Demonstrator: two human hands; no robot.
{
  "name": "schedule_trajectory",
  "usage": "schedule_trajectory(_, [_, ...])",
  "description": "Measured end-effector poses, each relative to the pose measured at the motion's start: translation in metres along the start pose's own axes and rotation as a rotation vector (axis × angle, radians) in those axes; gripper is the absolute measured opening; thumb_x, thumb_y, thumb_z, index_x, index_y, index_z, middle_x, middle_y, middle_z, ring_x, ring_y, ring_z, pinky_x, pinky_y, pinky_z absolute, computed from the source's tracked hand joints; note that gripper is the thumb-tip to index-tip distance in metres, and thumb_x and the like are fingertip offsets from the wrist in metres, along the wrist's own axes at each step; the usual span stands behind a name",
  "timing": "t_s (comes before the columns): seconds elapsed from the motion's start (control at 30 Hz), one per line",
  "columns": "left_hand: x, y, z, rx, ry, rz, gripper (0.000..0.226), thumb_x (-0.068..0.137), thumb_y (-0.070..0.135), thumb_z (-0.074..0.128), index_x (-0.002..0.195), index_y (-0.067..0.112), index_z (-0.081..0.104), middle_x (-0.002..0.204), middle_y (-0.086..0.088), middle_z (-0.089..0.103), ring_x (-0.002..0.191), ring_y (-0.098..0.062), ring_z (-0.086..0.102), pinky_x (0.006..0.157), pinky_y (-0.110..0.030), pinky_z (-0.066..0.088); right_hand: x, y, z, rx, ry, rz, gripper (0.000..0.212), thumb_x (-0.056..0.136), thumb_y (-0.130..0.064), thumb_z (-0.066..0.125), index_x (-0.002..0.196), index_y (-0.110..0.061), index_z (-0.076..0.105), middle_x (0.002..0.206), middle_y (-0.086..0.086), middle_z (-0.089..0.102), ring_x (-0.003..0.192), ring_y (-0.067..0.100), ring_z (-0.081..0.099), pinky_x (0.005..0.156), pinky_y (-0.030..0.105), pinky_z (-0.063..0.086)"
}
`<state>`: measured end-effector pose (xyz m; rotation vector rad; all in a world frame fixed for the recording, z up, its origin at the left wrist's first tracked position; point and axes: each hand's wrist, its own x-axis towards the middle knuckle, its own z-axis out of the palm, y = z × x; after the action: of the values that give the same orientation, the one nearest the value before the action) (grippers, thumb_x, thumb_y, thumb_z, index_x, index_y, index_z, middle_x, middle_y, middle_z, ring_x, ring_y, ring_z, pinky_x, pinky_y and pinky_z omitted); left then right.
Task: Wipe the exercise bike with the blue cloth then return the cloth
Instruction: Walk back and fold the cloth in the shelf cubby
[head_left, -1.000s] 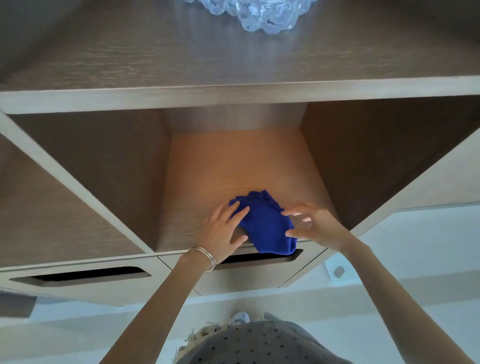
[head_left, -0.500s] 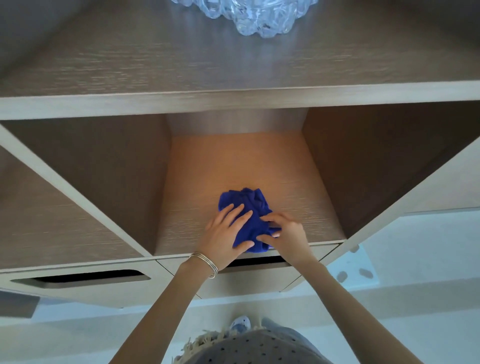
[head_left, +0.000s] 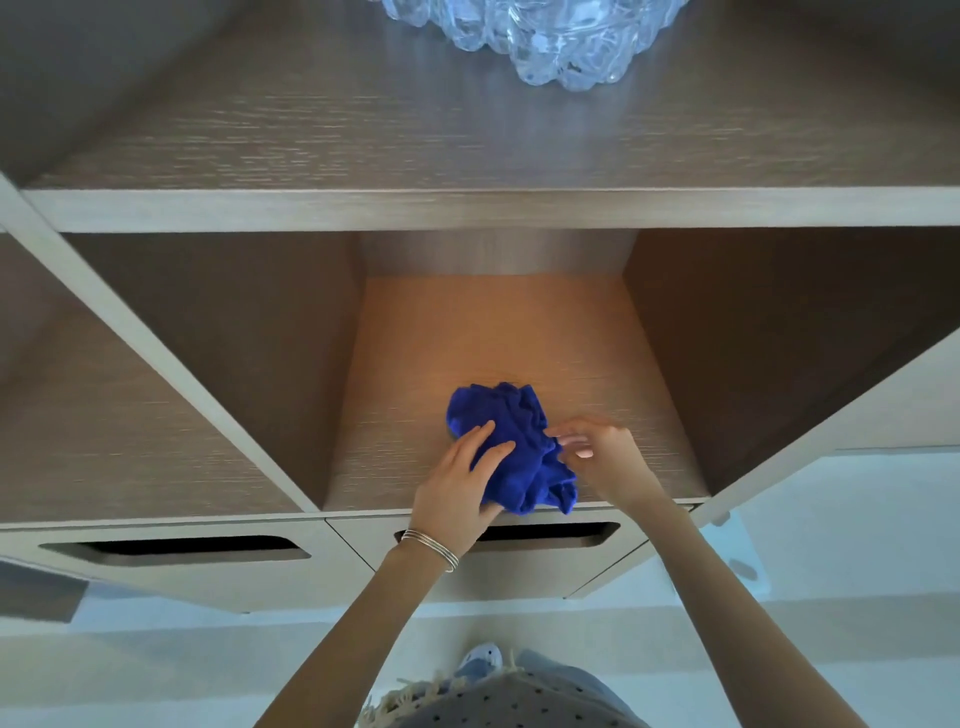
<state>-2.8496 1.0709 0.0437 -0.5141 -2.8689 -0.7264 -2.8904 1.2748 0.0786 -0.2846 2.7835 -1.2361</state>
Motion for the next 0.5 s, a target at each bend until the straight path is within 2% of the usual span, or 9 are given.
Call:
schedule_trajectory(0.07, [0.002,-0.003,-0.004,-0.087,0.058,-0.072,0.046,0.077,0.030,0.069,0.121,0.026,0.060,0.135,0.005,0.055,0.108,-0.018,0.062,0.068,-0.026,0.055,0.002,0.000,0.003,0.002,-0.011,-0.013,0.038,0.074,0.015,0.058,0.101,-0.009,0.069,0.094,-0.005,0.062,0.084,0.010,0.061,0.072,0.004,0.047])
schedule_trajectory(0.17, [0.003,-0.006,-0.016,-0.319,0.086,-0.219,0.041,0.082,0.038,0.055,0.120,0.024,0.062,0.119,0.006,0.066,0.100,-0.018,0.064,0.077,-0.020,0.046,0.004,0.002,0.005,-0.004,-0.008,-0.020,0.037,0.075,0.010,0.064,0.103,-0.013,0.069,0.102,-0.005,0.064,0.092,0.013,0.062,0.078,0.010,0.049])
schedule_trajectory(0.23, [0.003,-0.009,-0.024,-0.516,0.093,-0.334,0.036,0.081,0.032,0.058,0.116,0.025,0.063,0.098,0.002,0.071,0.087,-0.023,0.066,0.076,-0.023,0.049,0.005,0.001,0.005,-0.008,-0.006,-0.036,0.037,0.075,0.005,0.067,0.104,-0.017,0.068,0.107,-0.002,0.066,0.095,0.014,0.062,0.081,0.015,0.050])
schedule_trajectory(0.3, [0.004,-0.014,-0.029,-0.638,0.113,-0.395,0.036,0.077,0.028,0.059,0.113,0.025,0.062,0.088,0.002,0.069,0.082,-0.024,0.066,0.078,-0.032,0.053,0.008,-0.004,0.006,-0.013,0.000,-0.061,0.037,0.074,0.001,0.070,0.106,-0.018,0.068,0.109,-0.002,0.066,0.095,0.017,0.062,0.083,0.029,0.052])
schedule_trajectory(0.37, [0.005,-0.021,-0.033,-0.647,0.127,-0.411,0.035,0.080,0.017,0.063,0.115,0.017,0.063,0.090,0.003,0.068,0.082,-0.019,0.066,0.079,-0.031,0.054,0.013,-0.010,0.008,-0.016,-0.009,-0.098,0.037,0.073,-0.004,0.073,0.107,-0.019,0.067,0.112,-0.004,0.065,0.095,0.018,0.062,0.084,0.036,0.052])
schedule_trajectory(0.43, [0.005,-0.031,-0.037,-0.633,0.143,-0.434,0.035,0.082,0.001,0.063,0.115,0.013,0.063,0.091,0.009,0.067,0.080,0.000,0.064,0.078,-0.019,0.052,0.018,-0.019,0.009,-0.033,-0.045,-0.124,0.037,0.073,-0.009,0.075,0.108,-0.020,0.067,0.115,-0.006,0.064,0.102,0.015,0.060,0.088,0.034,0.050])
schedule_trajectory(0.47, [0.004,-0.036,-0.039,-0.606,0.150,-0.439,0.037,0.081,-0.003,0.060,0.115,0.014,0.064,0.092,0.011,0.067,0.081,0.002,0.065,0.079,-0.017,0.051,0.021,-0.023,0.010,-0.043,-0.066,-0.129,0.038,0.073,-0.011,0.075,0.109,-0.020,0.067,0.115,-0.008,0.063,0.105,0.013,0.058,0.089,0.033,0.048])
schedule_trajectory(0.5, [0.003,-0.041,-0.043,-0.557,0.161,-0.424,0.041,0.079,-0.004,0.057,0.114,0.016,0.064,0.096,0.009,0.068,0.086,-0.002,0.066,0.081,-0.019,0.051,0.023,-0.026,0.011,-0.048,-0.081,-0.140,0.038,0.073,-0.012,0.076,0.109,-0.021,0.067,0.114,-0.011,0.063,0.106,0.010,0.057,0.090,0.032,0.048])
